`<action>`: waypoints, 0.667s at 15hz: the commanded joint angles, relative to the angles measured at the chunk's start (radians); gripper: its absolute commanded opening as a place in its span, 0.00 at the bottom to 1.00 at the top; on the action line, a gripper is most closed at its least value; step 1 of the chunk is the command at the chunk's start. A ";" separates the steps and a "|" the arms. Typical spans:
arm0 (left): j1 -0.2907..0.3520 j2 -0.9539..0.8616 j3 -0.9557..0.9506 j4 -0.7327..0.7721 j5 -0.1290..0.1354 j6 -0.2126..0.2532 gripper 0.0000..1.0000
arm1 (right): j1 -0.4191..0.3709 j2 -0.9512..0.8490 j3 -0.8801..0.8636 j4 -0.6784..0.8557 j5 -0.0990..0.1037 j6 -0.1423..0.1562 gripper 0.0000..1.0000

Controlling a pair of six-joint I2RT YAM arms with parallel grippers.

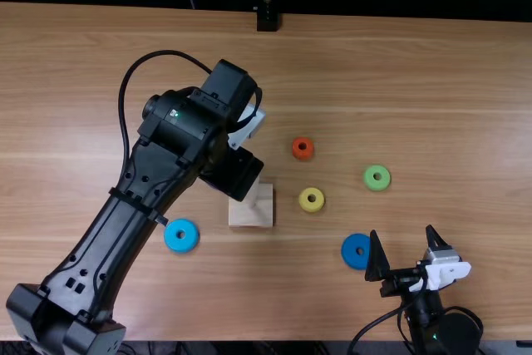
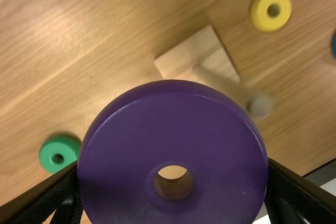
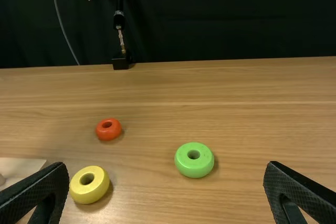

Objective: Build the Hanoi tower: stack the rings onto the peg from bottom to top in this color order: purple, dark blue, light blue, dark green, light green, yellow, orange.

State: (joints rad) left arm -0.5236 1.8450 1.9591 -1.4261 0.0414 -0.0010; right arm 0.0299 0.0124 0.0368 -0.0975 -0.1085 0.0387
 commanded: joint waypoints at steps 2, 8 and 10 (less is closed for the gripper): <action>-0.027 0.028 0.064 0.001 0.006 -0.025 0.00 | -0.007 -0.012 -0.021 0.001 -0.002 0.002 1.00; -0.076 0.082 0.107 0.001 0.005 -0.058 0.00 | -0.007 -0.012 -0.021 0.001 -0.002 0.002 1.00; -0.078 0.097 0.121 0.001 0.005 -0.058 0.00 | -0.007 -0.012 -0.021 0.001 -0.002 0.002 1.00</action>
State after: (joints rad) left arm -0.5930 1.9244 2.0422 -1.4246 0.0410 -0.0490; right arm 0.0299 0.0124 0.0372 -0.0971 -0.1081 0.0391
